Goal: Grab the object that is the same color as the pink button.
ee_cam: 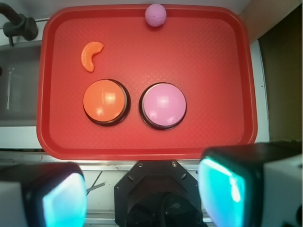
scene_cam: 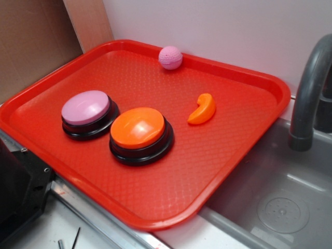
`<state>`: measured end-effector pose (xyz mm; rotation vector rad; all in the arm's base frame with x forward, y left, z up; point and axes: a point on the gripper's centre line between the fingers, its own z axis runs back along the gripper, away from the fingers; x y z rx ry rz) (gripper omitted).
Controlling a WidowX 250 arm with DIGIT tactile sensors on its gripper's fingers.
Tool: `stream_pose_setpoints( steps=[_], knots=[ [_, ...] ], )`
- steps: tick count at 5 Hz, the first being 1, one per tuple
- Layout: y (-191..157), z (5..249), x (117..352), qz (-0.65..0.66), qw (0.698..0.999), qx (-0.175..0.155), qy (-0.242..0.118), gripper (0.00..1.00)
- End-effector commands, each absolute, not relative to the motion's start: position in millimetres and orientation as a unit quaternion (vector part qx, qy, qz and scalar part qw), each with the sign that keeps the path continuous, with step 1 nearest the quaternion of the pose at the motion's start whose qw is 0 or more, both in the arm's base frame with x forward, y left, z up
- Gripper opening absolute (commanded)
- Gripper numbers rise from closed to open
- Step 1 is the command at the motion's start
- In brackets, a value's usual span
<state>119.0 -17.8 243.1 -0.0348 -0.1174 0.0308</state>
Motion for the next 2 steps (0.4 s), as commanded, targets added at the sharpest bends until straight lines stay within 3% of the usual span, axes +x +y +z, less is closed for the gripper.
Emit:
stream_pose_setpoints(
  steps=[1, 2],
  knots=[
    [-17.8, 243.1, 119.0, 0.015, 0.998, -0.017, -0.059, 1.0],
    [-18.6, 234.8, 131.8, 0.066, 0.995, -0.01, -0.076, 1.0]
  ],
)
